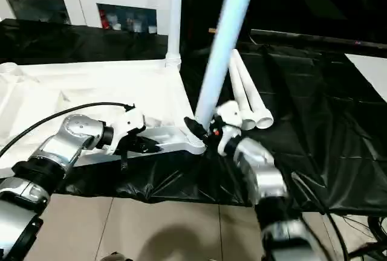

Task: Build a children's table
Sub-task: Insert table leg to table base

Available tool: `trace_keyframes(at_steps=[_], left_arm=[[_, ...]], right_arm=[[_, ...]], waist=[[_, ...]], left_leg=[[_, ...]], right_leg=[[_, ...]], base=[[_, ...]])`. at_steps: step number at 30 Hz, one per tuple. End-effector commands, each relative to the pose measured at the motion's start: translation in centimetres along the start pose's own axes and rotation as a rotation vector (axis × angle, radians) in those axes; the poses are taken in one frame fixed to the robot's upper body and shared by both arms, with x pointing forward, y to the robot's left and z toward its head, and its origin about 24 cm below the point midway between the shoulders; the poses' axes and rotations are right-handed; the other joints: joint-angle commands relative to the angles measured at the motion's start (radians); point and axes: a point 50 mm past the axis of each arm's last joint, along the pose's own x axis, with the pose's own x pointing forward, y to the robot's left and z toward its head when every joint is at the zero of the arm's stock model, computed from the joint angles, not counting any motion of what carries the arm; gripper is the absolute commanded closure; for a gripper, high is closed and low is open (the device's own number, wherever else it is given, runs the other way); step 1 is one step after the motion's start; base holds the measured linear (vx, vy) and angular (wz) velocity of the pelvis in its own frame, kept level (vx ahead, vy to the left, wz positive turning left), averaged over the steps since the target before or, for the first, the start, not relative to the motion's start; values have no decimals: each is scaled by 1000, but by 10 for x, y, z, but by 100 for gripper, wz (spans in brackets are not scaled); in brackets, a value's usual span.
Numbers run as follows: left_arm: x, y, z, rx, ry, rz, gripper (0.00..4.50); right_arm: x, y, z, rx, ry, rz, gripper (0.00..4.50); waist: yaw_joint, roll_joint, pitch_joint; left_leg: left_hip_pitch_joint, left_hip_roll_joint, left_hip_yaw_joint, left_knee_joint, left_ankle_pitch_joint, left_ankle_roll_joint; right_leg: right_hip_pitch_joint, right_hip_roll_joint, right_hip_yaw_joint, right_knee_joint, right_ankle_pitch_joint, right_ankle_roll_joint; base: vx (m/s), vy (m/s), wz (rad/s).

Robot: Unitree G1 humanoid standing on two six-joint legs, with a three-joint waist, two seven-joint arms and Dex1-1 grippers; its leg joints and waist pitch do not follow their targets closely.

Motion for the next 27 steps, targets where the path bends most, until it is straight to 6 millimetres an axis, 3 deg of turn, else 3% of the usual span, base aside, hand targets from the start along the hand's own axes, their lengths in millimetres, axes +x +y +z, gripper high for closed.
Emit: trace_keyframes(at_steps=[1,15,23,27], left_arm=[[-4,1,9,45,-33,0,450],[-32,1,12,96,-13,-144,450],[-39,-1,8,94,14,-193,450],[-37,9,10,48,5,-62,450]], right_arm=[[-3,10,-28,62,132,76,261],[-11,29,-36,66,213,405,261],[-10,34,-37,47,236,476,261],[1,27,-29,57,182,373,261]], waist=[[-2,3,-52],[-1,-1,-62],[1,1,-60],[-2,-1,-57]], left_leg=[[13,20,-8,-80,-286,-2],[12,23,-2,-79,-203,11],[16,25,-2,-81,-238,-2],[19,25,-3,-83,-272,-16]], right_leg=[[32,-86,53,-105,-399,-136],[44,-79,52,-75,-141,-211],[42,-81,52,-79,-178,-214],[37,-83,53,-83,-232,-211]], base=[[0,0,0],[0,0,0],[0,0,0],[0,0,0]])
